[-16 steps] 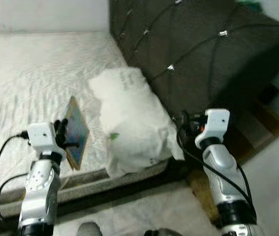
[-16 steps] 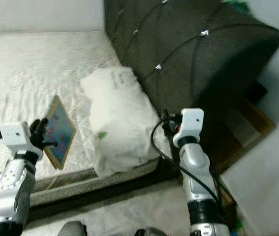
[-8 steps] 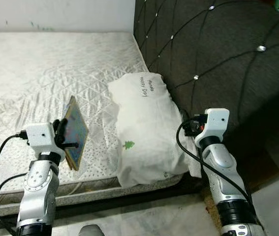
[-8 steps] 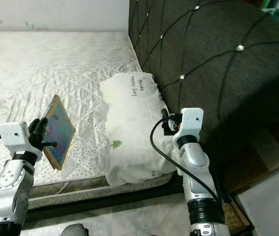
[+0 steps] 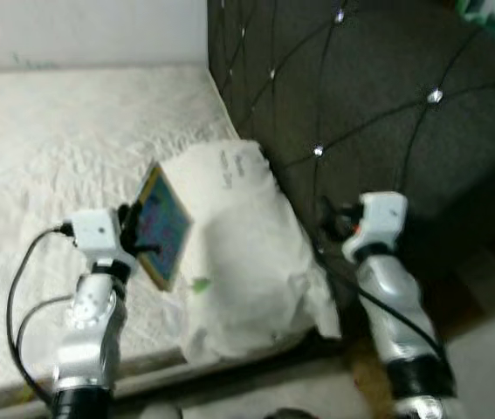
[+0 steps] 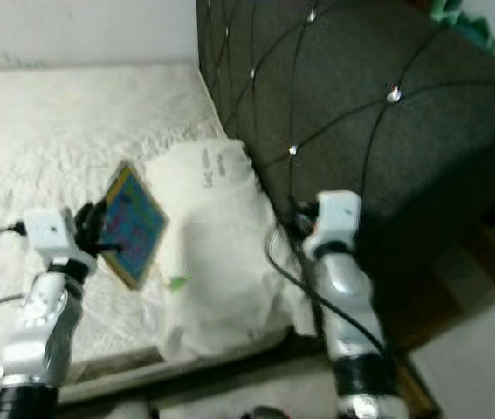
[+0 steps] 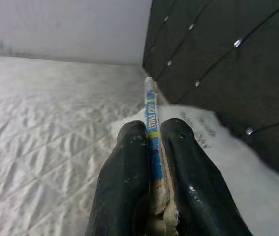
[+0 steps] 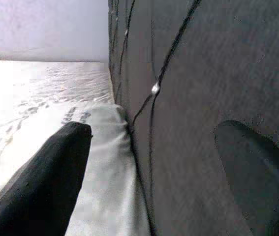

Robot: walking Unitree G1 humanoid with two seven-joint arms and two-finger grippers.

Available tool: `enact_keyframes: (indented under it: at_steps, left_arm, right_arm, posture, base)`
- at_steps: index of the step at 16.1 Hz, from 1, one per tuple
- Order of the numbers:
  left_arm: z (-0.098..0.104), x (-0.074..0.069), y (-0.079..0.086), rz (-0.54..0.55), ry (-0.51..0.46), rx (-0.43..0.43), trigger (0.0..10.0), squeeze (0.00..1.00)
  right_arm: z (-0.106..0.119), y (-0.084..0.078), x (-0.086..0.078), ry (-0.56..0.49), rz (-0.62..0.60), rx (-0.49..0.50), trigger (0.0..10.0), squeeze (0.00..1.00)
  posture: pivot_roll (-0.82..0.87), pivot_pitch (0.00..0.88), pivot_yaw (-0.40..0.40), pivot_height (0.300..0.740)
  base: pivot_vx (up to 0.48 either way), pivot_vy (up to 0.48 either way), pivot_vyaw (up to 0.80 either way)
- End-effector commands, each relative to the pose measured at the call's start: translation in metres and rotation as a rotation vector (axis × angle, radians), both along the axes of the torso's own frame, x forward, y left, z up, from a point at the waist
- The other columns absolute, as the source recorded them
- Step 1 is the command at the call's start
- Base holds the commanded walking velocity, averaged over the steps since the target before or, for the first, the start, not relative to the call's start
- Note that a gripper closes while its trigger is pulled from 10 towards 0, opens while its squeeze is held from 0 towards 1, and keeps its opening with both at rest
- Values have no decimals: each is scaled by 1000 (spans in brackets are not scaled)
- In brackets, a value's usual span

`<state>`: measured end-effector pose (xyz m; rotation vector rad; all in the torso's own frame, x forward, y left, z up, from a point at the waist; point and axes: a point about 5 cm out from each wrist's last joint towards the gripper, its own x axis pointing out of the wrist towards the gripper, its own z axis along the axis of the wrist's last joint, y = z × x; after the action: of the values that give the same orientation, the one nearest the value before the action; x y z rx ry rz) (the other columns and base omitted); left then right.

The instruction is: Clean up the room

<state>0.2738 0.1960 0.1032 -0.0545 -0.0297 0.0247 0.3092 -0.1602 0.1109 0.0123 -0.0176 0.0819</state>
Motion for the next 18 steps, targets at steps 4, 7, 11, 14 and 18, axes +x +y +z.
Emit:
enact_keyframes:
  at_steps: [4,7,11,14,18]
  left_arm:
    - [3,-2,16,69,1,12,10000,0]
    - [3,-2,16,62,2,-2,10000,0]
    - [5,-1,16,58,-10,-10,10000,0]
    - [6,-1,17,61,-17,-7,10000,0]
    - [8,3,20,60,-20,5,10000,0]
  right_arm:
    - [-1,-13,-1,11,-45,-7,10000,0]
    - [-1,-13,-1,14,-49,-7,10000,0]
    - [-1,-14,-1,14,-56,-3,10000,0]
    - [-1,-14,-1,15,-63,5,10000,0]
    - [2,-12,-2,13,-67,25,10000,0]
  posture:
    - [62,63,-72,740]
    - [62,66,-71,740]
    - [60,67,-71,740]
    - [59,71,-71,740]
    - [58,80,-73,740]
  base:
    - [0,0,0]
    - [0,320,0]
    - [0,480,0]
    - [0,480,0]
    - [0,120,0]
